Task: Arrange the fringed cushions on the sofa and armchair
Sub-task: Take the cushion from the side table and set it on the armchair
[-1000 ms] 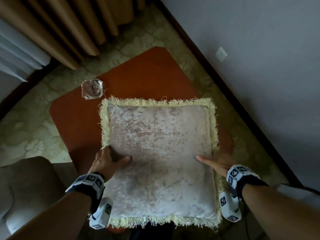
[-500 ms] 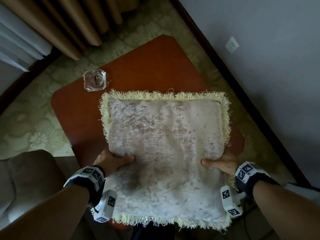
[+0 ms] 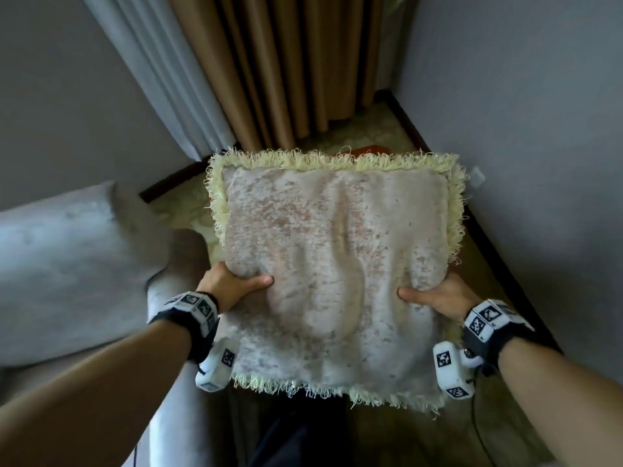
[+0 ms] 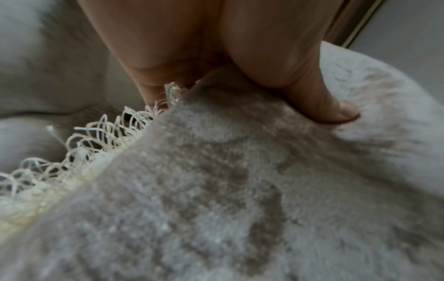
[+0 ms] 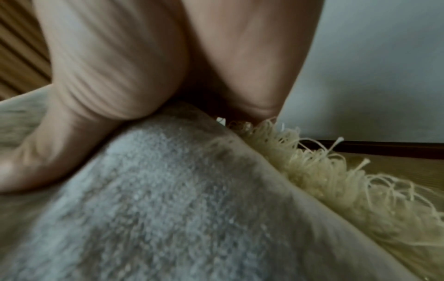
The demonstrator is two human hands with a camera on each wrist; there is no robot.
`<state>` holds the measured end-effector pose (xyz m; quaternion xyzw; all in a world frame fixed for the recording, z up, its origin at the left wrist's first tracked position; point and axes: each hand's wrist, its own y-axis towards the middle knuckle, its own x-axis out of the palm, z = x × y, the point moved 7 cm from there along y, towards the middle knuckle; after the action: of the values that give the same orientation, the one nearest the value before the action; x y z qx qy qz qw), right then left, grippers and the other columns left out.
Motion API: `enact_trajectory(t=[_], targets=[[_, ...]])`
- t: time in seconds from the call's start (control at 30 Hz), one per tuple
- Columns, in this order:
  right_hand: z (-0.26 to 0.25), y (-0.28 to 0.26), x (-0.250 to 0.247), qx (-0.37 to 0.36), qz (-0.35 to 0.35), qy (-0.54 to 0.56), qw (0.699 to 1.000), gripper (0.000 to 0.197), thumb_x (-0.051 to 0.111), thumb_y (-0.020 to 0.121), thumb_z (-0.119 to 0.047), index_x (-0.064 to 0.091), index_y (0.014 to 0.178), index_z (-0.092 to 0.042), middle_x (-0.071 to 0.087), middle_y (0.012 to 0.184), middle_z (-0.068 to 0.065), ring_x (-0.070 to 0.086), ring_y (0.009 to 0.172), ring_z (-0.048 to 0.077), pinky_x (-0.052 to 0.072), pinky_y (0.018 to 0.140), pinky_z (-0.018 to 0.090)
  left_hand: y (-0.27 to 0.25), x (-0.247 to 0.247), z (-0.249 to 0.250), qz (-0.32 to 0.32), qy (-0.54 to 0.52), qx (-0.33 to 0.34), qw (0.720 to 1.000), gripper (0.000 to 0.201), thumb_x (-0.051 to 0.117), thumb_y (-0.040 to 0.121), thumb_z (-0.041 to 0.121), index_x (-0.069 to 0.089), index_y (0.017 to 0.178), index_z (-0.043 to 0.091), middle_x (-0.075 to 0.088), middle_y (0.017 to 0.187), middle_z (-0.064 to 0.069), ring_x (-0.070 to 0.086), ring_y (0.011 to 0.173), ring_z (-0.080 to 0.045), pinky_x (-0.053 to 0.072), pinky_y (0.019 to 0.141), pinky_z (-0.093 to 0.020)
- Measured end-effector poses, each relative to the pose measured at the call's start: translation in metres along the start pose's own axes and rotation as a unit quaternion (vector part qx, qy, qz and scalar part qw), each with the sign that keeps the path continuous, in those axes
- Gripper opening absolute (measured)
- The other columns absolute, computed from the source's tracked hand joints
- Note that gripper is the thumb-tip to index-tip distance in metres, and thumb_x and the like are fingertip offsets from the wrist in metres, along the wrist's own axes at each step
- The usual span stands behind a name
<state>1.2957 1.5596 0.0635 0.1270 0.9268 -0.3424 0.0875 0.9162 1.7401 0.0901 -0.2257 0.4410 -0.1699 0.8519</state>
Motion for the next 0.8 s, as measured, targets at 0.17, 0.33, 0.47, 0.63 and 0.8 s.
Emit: enact_trajectory(t=[0.17, 0.33, 0.47, 0.63, 0.8], targets=[[-0.037, -0.069, 0.041, -0.074, -0.023, -0.045, 0.996, 0.055, 0.094, 0.043, -0.044, 0.069, 0.087, -0.021, 0.071, 0.086, -0.011, 0.066, 0.085, 0.009, 0.047, 0.088, 0.029, -0.110, -0.057, -0.055, 0.075, -0.068, 0.013, 0.995, 0.086, 0.085, 0.047, 0.071, 0.071, 0.112, 0.017, 0.068, 0.101, -0.002, 0.066, 0.099, -0.026, 0.048, 0.086, -0.032], [-0.080, -0.119, 0.112, -0.130, -0.098, -0.096, 0.982, 0.058, 0.098, 0.043, -0.051, 0.067, 0.085, -0.027, 0.070, 0.081, -0.017, 0.064, 0.082, 0.005, 0.047, 0.091, 0.033, -0.192, -0.107, -0.131, 0.140, -0.081, -0.025, 0.987, 0.089, 0.082, 0.048, 0.075, 0.072, 0.115, 0.016, 0.073, 0.114, -0.010, 0.067, 0.108, -0.031, 0.051, 0.089, -0.036], [-0.094, -0.139, 0.173, -0.146, -0.137, -0.120, 0.972, 0.081, 0.094, 0.026, -0.069, 0.078, 0.090, -0.022, 0.079, 0.091, -0.007, 0.074, 0.092, 0.018, 0.055, 0.088, 0.037, -0.247, -0.141, -0.189, 0.183, -0.073, -0.038, 0.980, 0.104, 0.062, 0.030, 0.092, 0.076, 0.102, 0.018, 0.077, 0.102, -0.005, 0.070, 0.095, -0.026, 0.056, 0.086, -0.038], [-0.117, -0.172, 0.253, -0.174, -0.195, -0.148, 0.954, 0.090, 0.092, 0.017, -0.072, 0.078, 0.091, -0.023, 0.080, 0.093, -0.006, 0.074, 0.091, 0.015, 0.053, 0.076, 0.030, -0.301, -0.179, -0.259, 0.232, -0.110, -0.060, 0.965, 0.096, 0.067, 0.031, 0.086, 0.075, 0.101, 0.021, 0.077, 0.102, -0.002, 0.069, 0.097, -0.023, 0.053, 0.088, -0.033], [-0.134, -0.194, 0.357, -0.200, -0.247, -0.156, 0.935, 0.087, 0.097, 0.030, -0.063, 0.075, 0.103, -0.021, 0.078, 0.104, -0.003, 0.073, 0.097, 0.016, 0.055, 0.088, 0.036, -0.344, -0.223, -0.346, 0.271, -0.120, -0.108, 0.949, 0.086, 0.071, 0.035, 0.086, 0.077, 0.093, 0.023, 0.077, 0.098, 0.001, 0.069, 0.095, -0.022, 0.054, 0.090, -0.037]])
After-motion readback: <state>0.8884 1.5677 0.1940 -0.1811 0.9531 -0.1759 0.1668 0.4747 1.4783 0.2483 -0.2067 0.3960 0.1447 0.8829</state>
